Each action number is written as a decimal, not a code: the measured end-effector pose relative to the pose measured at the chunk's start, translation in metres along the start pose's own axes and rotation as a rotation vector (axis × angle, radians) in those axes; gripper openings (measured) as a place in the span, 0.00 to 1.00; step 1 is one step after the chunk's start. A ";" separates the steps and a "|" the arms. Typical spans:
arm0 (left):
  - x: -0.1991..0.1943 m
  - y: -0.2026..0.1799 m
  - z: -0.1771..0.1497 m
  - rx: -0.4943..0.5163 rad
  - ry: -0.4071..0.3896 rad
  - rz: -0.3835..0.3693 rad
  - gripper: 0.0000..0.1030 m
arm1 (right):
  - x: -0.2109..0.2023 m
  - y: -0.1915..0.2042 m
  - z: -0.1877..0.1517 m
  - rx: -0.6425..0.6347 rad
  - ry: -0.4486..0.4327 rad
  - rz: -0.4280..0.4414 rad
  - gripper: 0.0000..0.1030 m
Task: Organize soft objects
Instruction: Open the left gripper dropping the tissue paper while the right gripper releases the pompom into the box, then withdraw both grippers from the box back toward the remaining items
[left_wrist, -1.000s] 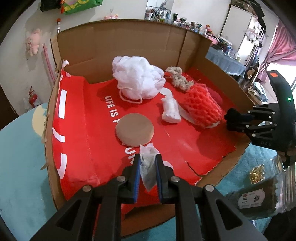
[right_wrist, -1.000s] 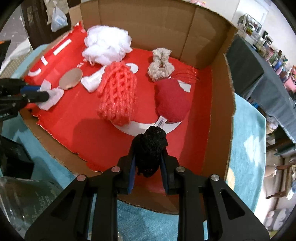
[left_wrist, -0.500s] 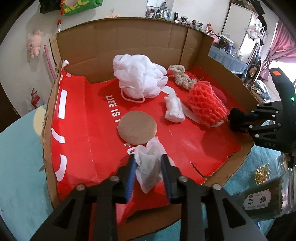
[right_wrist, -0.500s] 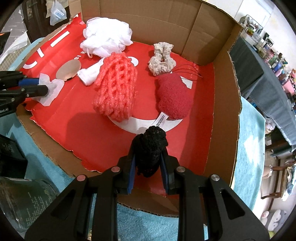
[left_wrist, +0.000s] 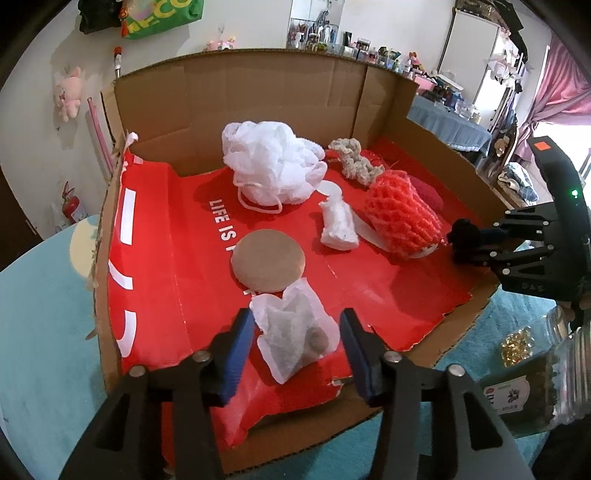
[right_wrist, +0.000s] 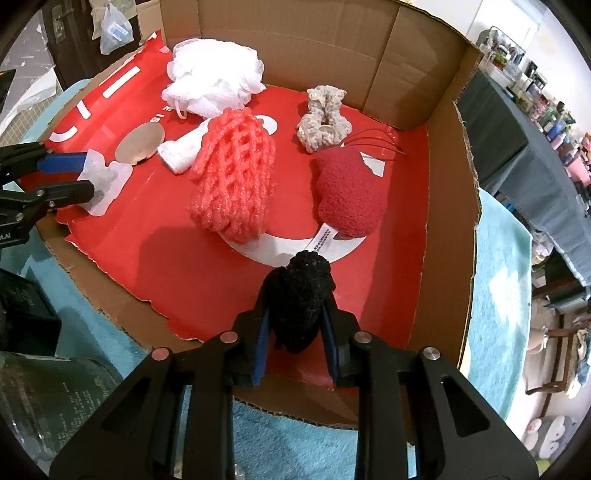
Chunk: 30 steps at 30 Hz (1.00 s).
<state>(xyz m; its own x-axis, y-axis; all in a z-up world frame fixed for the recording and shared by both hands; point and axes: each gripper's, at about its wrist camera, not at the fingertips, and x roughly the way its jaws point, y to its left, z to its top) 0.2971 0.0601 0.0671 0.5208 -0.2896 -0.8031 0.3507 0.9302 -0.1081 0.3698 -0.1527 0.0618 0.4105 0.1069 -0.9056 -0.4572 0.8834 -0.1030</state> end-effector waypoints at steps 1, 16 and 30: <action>-0.001 0.000 0.000 0.001 -0.004 -0.001 0.53 | -0.001 0.000 0.000 0.001 -0.001 0.001 0.24; -0.041 -0.009 -0.006 -0.015 -0.098 -0.003 0.68 | -0.038 0.007 -0.005 0.033 -0.088 -0.008 0.52; -0.134 -0.059 -0.034 -0.011 -0.383 0.048 1.00 | -0.145 0.010 -0.043 0.131 -0.391 -0.012 0.74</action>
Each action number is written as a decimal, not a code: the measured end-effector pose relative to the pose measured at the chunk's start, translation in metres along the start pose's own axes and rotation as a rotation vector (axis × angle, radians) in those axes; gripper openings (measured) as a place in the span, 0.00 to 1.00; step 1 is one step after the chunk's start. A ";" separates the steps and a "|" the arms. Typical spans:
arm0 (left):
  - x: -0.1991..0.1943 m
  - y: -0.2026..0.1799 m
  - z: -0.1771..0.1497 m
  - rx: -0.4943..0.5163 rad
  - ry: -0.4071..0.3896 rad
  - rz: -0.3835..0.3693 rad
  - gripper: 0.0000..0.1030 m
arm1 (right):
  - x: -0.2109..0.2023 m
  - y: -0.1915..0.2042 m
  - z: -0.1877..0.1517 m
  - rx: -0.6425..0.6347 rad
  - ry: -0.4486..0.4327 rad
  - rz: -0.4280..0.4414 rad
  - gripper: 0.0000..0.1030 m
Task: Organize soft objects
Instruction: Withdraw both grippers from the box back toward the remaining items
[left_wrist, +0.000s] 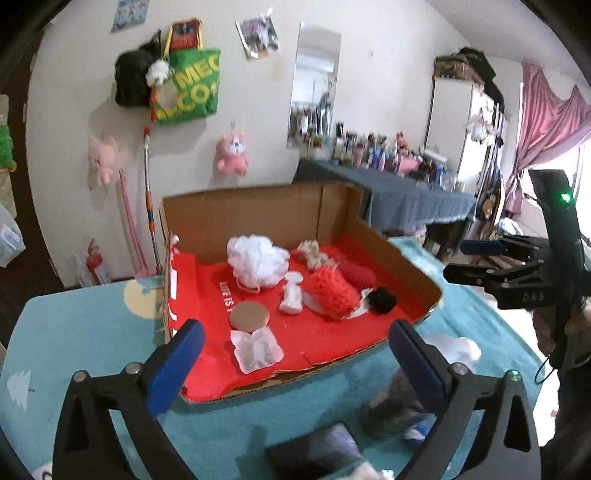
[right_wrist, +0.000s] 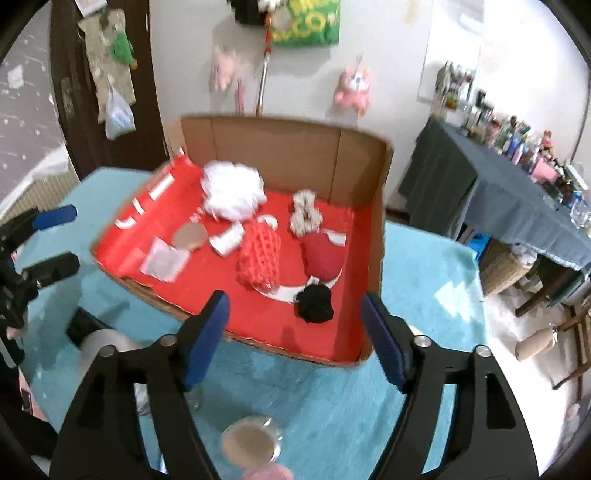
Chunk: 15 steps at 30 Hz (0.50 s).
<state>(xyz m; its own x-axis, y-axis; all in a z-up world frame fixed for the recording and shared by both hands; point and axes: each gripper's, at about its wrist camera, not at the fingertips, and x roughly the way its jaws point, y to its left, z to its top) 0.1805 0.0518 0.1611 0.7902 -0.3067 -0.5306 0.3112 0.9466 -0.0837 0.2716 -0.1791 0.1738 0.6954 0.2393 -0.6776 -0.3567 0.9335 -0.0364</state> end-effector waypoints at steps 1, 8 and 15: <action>-0.006 -0.004 -0.001 0.004 -0.015 0.011 1.00 | -0.008 0.001 -0.002 0.004 -0.023 -0.001 0.74; -0.047 -0.028 -0.017 0.016 -0.130 0.076 1.00 | -0.067 0.018 -0.032 0.028 -0.176 -0.005 0.79; -0.065 -0.051 -0.037 0.028 -0.175 0.112 1.00 | -0.103 0.041 -0.065 0.028 -0.265 -0.033 0.82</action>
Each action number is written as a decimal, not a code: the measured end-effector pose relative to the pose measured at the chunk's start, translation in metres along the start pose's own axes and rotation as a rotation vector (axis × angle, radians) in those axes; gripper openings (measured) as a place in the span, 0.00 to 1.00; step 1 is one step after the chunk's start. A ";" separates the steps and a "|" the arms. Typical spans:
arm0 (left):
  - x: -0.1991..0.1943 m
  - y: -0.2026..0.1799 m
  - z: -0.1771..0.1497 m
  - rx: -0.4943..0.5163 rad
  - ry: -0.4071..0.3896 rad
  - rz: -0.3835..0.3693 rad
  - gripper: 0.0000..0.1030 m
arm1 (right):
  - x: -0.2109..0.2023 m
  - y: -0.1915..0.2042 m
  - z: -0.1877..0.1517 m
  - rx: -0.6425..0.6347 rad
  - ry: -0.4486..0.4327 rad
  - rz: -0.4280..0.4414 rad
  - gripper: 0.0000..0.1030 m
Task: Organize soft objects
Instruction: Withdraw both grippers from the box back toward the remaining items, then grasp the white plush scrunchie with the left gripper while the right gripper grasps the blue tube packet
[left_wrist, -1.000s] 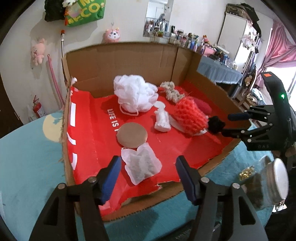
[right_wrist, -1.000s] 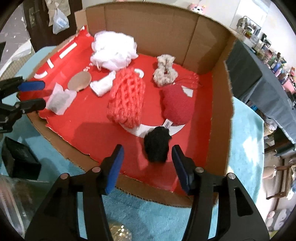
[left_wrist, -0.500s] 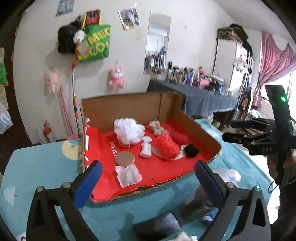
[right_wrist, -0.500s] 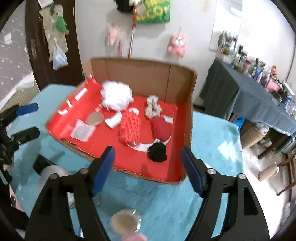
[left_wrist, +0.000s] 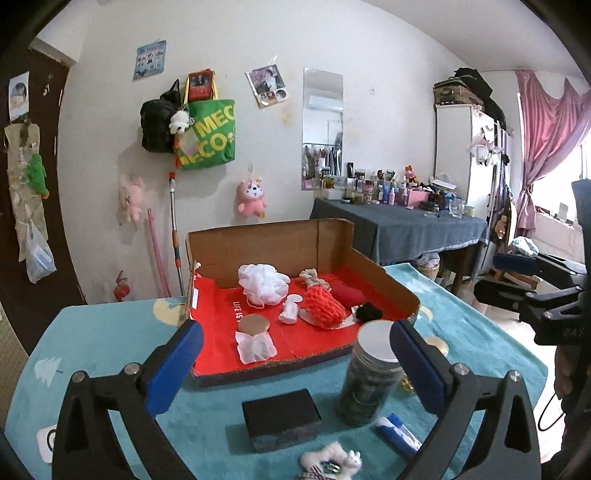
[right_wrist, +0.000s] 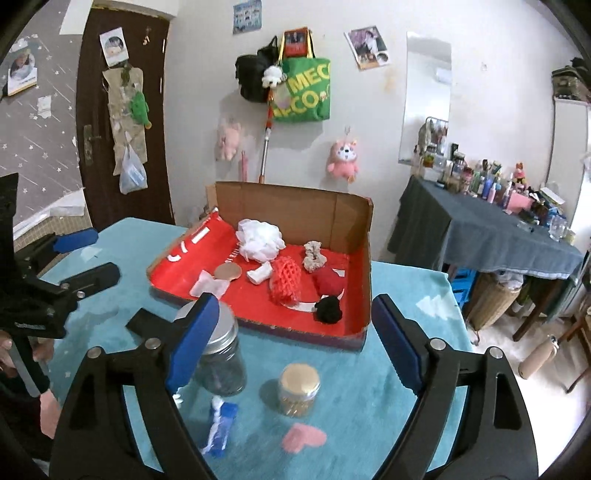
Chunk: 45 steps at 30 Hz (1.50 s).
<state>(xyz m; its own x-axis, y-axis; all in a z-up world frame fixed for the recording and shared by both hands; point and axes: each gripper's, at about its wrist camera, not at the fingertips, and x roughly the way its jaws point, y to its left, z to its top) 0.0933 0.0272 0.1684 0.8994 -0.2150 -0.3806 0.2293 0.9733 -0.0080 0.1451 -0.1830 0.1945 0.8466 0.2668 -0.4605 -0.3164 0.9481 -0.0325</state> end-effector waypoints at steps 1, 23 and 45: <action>-0.002 -0.003 -0.002 -0.003 -0.003 0.003 1.00 | -0.004 0.002 -0.004 0.004 -0.009 -0.006 0.82; -0.005 -0.027 -0.080 -0.043 0.121 -0.015 1.00 | -0.007 0.018 -0.097 0.118 0.040 -0.050 0.83; 0.022 -0.020 -0.114 -0.061 0.282 -0.017 1.00 | 0.034 0.016 -0.131 0.175 0.179 0.031 0.83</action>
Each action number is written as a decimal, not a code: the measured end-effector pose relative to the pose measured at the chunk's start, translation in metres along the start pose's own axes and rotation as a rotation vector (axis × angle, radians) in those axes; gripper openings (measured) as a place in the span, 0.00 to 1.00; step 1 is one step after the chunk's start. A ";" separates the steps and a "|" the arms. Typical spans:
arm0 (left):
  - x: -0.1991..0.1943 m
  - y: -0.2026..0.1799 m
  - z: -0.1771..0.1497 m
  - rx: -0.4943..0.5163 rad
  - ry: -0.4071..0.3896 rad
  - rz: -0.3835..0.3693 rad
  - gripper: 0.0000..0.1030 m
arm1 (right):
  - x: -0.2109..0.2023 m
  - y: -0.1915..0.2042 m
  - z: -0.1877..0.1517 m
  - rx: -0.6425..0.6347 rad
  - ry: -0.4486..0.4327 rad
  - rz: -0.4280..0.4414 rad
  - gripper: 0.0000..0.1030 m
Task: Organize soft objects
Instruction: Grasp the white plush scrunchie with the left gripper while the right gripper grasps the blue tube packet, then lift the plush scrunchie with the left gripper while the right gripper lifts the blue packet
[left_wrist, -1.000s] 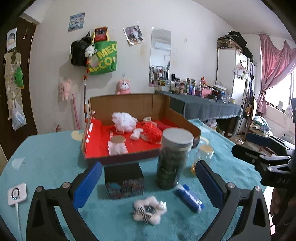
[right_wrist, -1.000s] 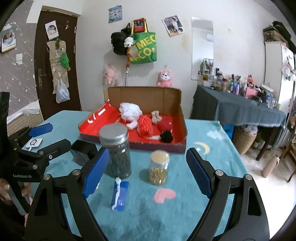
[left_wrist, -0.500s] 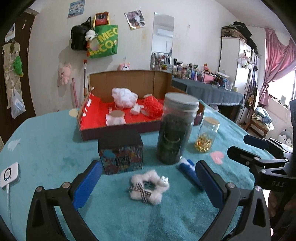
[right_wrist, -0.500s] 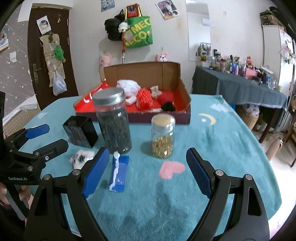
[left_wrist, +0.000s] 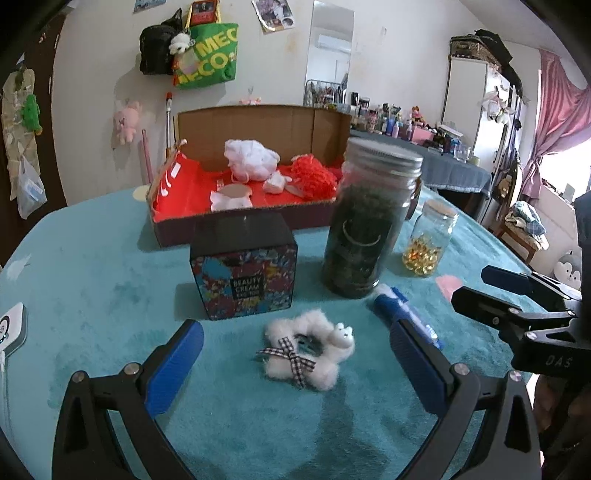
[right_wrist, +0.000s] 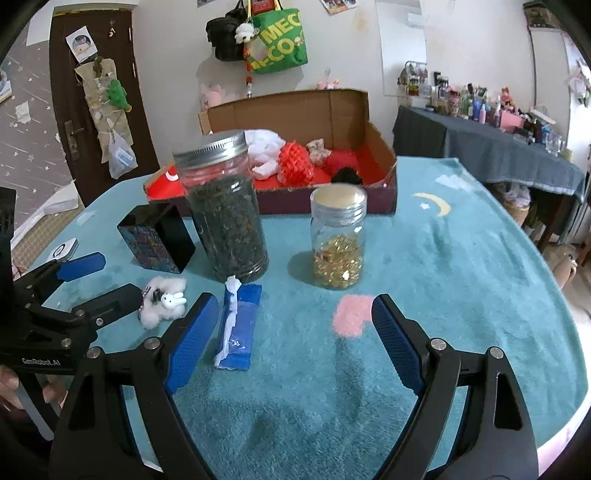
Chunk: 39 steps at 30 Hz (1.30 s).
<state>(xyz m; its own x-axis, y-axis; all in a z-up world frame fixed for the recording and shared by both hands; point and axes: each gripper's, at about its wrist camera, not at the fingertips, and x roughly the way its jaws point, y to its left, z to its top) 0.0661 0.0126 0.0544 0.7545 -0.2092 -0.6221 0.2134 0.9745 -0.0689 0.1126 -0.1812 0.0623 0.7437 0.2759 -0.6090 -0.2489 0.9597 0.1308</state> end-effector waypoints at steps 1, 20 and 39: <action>0.001 0.000 -0.001 0.002 0.008 -0.002 1.00 | 0.003 0.000 -0.001 0.003 0.012 0.011 0.83; 0.026 -0.011 -0.010 0.105 0.131 -0.080 0.43 | 0.039 0.034 -0.016 -0.177 0.118 0.143 0.25; 0.017 -0.021 0.003 0.112 0.085 -0.137 0.41 | 0.016 0.026 -0.014 -0.160 0.052 0.149 0.22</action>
<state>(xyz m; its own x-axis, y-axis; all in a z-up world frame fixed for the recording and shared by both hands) 0.0767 -0.0114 0.0478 0.6595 -0.3270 -0.6769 0.3820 0.9213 -0.0728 0.1093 -0.1526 0.0450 0.6592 0.4069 -0.6324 -0.4521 0.8864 0.0990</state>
